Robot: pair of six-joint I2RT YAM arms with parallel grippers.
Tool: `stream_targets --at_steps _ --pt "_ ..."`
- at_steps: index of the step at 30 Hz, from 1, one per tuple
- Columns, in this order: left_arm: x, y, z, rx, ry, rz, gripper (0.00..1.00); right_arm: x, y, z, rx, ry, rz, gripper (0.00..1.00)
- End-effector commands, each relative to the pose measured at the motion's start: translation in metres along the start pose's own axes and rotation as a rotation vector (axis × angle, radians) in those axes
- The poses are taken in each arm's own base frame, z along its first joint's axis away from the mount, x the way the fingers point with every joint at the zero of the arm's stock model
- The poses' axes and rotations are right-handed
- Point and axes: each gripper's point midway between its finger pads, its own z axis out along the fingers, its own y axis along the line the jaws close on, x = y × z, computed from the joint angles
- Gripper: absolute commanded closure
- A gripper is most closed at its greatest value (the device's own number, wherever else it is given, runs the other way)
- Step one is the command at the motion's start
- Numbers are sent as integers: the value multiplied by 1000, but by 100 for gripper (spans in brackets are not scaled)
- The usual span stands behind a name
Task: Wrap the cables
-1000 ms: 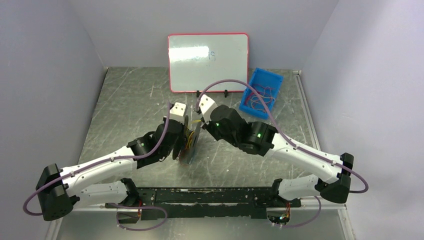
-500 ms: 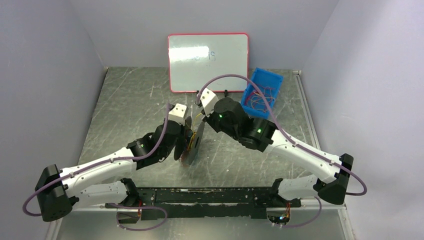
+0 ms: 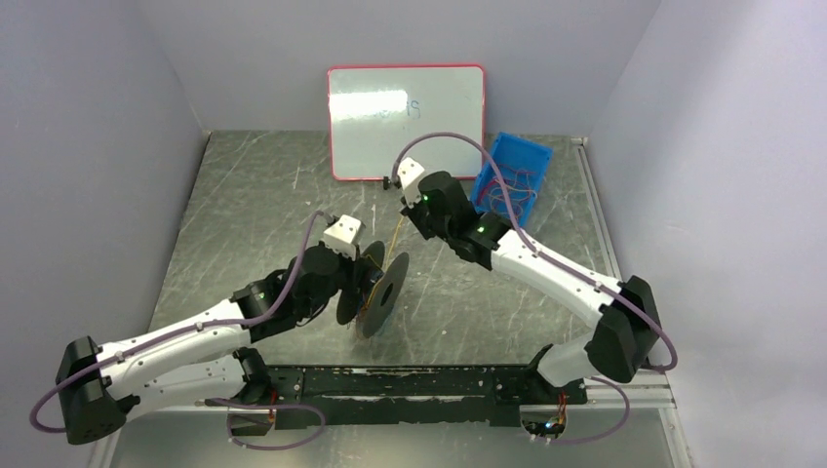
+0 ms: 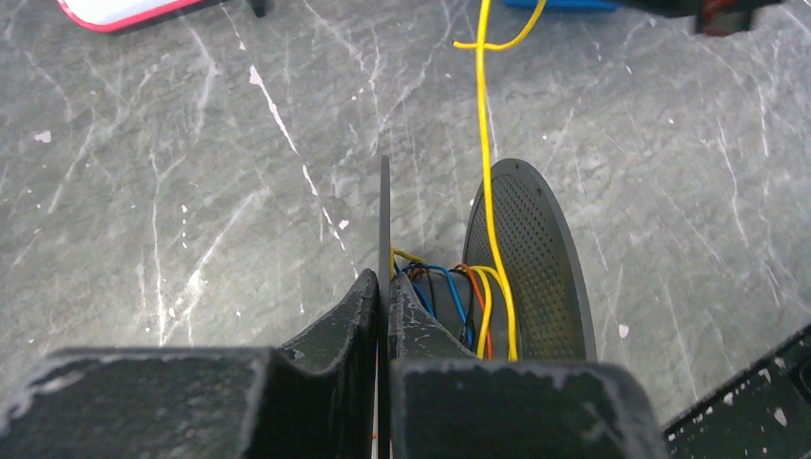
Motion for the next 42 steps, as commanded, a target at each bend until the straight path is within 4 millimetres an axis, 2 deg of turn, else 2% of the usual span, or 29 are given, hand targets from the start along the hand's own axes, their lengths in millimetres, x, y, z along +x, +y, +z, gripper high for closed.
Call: stream_targets --at_steps 1,4,5,9,15,19,24,29,34,36,42 --pt "-2 -11 -11 75 -1 -24 93 22 -1 20 4 -12 62 100" --pt "4 -12 -11 82 20 -23 93 47 3 30 -7 10 116 100" --pt "6 -13 -11 83 30 -23 93 63 7 33 -18 34 132 100" --pt "16 -14 -9 86 61 -28 93 97 24 40 -83 74 206 100" --pt "27 -8 -8 35 128 -28 93 136 55 41 -185 120 300 100" --pt "34 -9 -9 36 175 -34 93 153 67 39 -224 144 331 100" --pt "36 -16 -13 55 229 -36 93 167 74 36 -239 160 349 100" --pt "35 -21 -17 82 254 -41 81 171 76 34 -245 160 353 100" --pt "31 -21 -21 86 263 -38 74 174 78 32 -250 159 358 100" --pt "32 -20 -22 79 272 -31 75 175 79 32 -253 157 361 100" --pt "34 -18 -21 71 276 -27 93 176 80 30 -257 152 369 100"
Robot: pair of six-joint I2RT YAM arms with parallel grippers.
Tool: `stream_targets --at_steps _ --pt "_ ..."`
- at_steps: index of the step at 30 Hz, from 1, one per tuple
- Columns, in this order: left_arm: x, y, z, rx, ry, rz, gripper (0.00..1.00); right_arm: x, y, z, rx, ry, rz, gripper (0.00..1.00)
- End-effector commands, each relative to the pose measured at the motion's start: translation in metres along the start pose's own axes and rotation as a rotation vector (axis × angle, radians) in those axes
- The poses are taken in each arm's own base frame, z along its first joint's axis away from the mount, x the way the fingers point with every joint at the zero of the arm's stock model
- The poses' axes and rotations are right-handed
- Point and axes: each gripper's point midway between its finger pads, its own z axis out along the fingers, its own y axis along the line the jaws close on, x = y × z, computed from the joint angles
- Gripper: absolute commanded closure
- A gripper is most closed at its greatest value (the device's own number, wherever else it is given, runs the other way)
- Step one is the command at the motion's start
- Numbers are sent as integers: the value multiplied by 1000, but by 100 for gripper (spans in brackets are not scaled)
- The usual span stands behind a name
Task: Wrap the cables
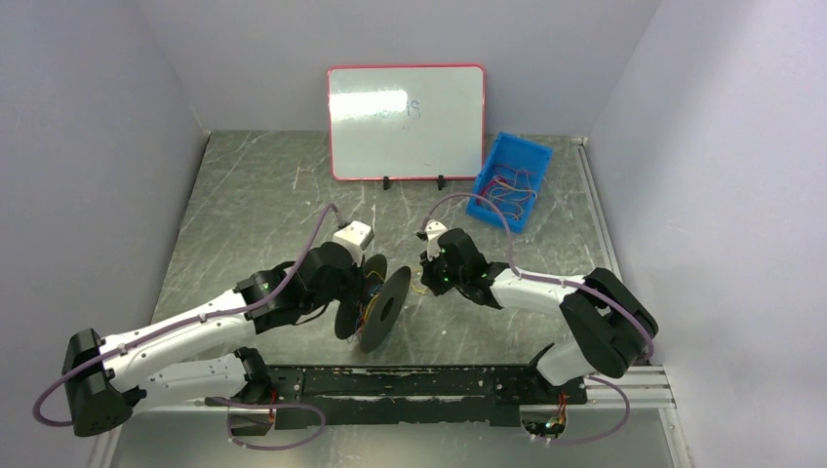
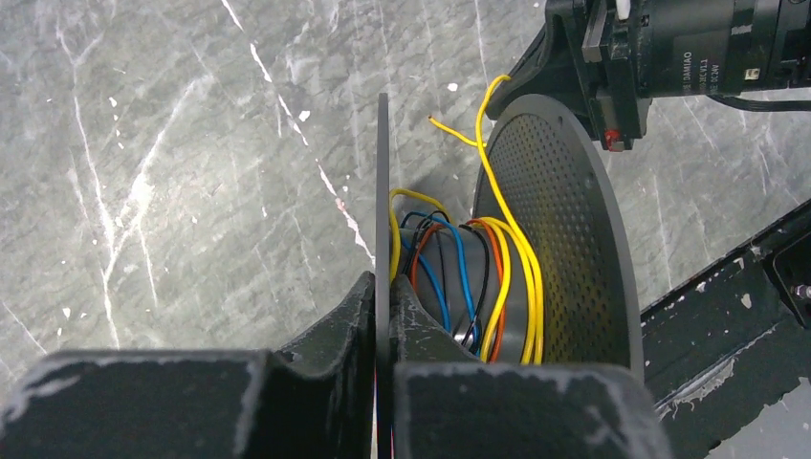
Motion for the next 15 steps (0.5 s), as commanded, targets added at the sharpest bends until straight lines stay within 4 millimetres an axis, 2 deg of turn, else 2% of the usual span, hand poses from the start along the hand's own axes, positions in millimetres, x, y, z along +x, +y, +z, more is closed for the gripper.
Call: stream_targets --at_steps 1,10,15 --pt "-5 -8 -5 25 8 -10 93 -5 1 -2 -7 -31 14 100" --pt "-30 2 -19 -28 -77 -62 93 -8 10 -3 -55 -53 44 100" --pt "-64 9 -46 -46 -204 -146 93 2 18 -6 -96 -56 78 100"
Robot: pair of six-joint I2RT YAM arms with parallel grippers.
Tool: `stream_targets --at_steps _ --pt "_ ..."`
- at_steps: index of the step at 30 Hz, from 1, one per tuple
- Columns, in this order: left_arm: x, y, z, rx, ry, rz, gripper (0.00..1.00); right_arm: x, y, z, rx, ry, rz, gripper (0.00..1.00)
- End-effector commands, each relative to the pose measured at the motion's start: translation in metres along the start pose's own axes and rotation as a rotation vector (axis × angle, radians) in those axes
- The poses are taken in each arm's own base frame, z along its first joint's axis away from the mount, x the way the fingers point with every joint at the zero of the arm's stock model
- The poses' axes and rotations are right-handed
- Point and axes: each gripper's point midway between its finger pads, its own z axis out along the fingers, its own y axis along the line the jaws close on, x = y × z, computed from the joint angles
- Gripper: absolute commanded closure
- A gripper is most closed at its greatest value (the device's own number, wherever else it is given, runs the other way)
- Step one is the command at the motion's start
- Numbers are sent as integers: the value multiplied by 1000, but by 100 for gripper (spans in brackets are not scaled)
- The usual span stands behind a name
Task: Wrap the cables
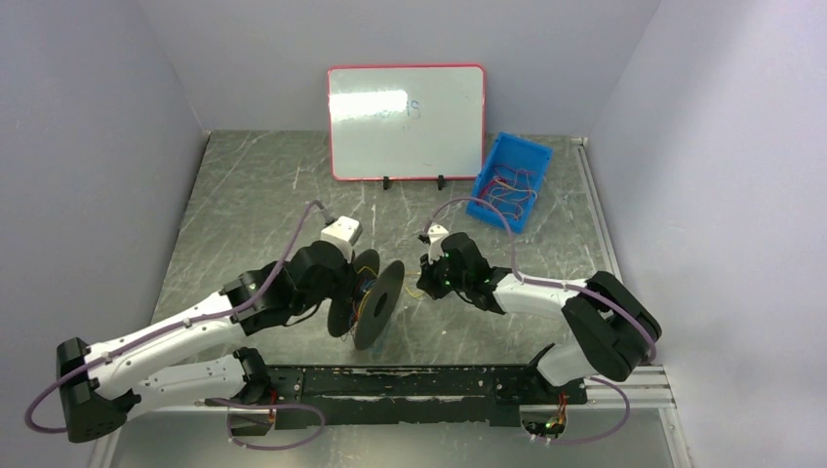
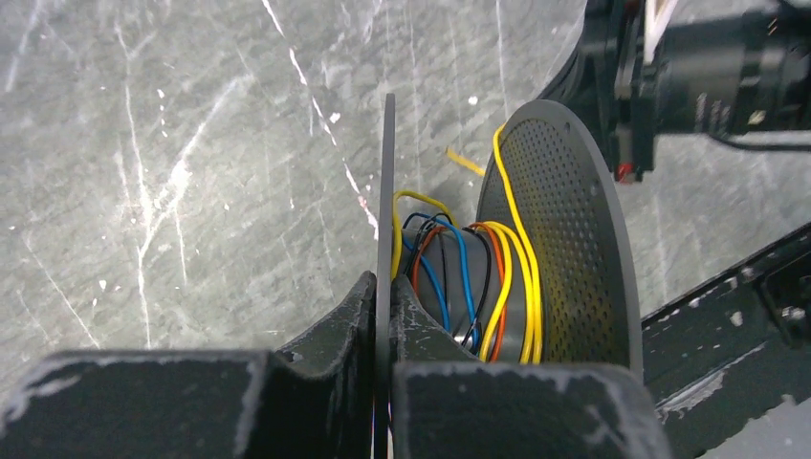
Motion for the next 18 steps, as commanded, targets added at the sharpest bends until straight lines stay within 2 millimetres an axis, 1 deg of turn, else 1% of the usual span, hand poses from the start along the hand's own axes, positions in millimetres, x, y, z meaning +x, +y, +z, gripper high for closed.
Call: stream_targets --at_steps 1,4,7,11,14,18 --pt "-65 0 -38 9 -221 -143 93 4 8 -5 -48 -27 44 100" --pt "-90 -1 -59 41 -304 -210 93 11 19 -7 -113 -35 69 100" --pt "-111 -6 -77 96 -369 -272 93 8 35 -11 -198 -68 97 100" --pt "-134 -4 -98 120 -450 -345 93 2 53 -22 -299 -137 120 100" --pt "-148 -2 -113 139 -510 -401 93 -6 70 -35 -398 -212 125 100" --pt "-164 -4 -128 197 -586 -478 93 -18 96 -60 -530 -324 131 97"
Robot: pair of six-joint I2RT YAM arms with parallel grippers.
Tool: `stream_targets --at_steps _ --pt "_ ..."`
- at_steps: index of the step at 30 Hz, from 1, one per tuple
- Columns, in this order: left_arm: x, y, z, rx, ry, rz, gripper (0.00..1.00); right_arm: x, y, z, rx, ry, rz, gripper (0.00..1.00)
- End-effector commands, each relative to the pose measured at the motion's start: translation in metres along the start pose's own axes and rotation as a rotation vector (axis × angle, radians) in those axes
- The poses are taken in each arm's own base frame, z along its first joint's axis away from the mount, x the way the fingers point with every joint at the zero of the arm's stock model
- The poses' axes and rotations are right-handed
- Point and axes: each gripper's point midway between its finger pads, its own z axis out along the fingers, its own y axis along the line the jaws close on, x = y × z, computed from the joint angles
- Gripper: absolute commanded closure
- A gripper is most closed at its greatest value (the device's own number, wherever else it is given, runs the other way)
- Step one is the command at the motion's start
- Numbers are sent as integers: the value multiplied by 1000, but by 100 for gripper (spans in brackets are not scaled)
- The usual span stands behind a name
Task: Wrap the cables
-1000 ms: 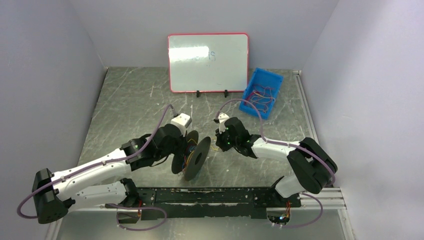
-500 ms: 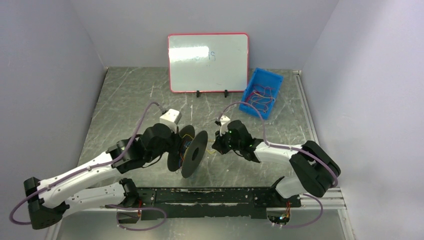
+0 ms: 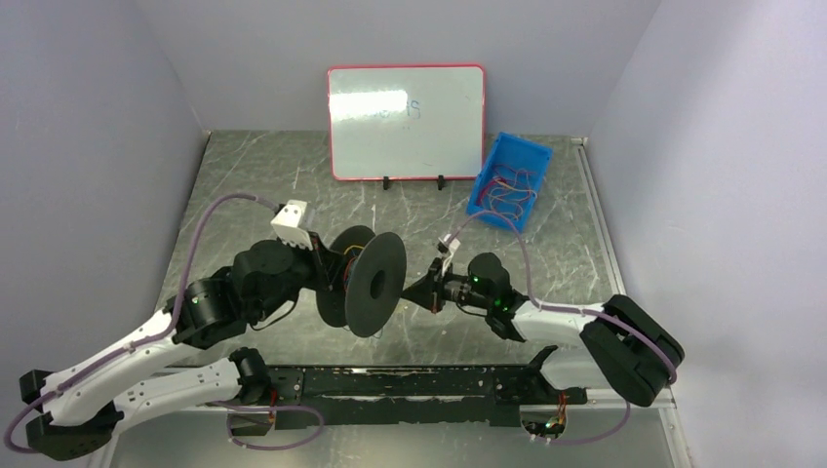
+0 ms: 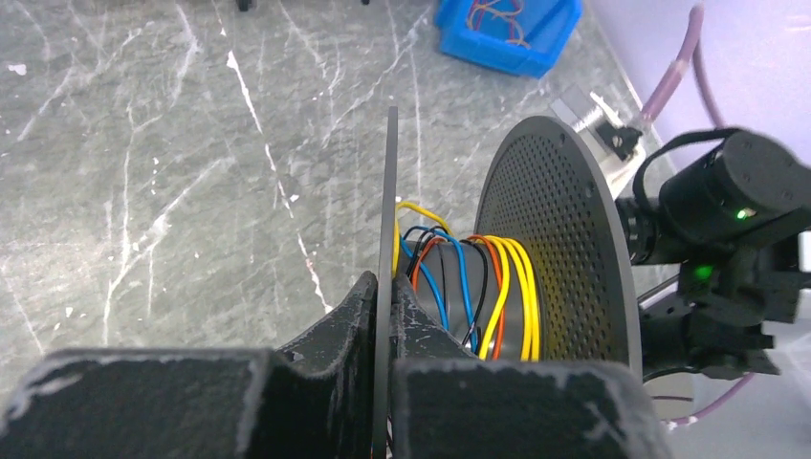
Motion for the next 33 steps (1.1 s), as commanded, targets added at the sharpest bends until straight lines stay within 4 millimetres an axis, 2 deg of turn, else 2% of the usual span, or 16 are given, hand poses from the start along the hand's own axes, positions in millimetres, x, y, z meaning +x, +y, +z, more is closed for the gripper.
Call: stream_targets --at_steps 1,7,10,15,28,33 --pt "-101 -31 -36 142 -338 -265 93 3 31 -12 -126 -54 59 97" --pt "-125 -41 -52 240 -445 -369 93 -28 84 -17 -279 -155 2 96" --pt "-133 -45 -57 283 -487 -409 93 -35 109 -15 -330 -171 -30 95" --pt "-142 -51 -60 325 -525 -442 93 -39 134 -17 -387 -193 -42 93" --pt "-162 -66 -59 378 -592 -472 93 -29 154 -15 -428 -208 -32 89" --pt "-160 -65 -55 360 -587 -464 93 -28 156 -15 -412 -210 -46 100"
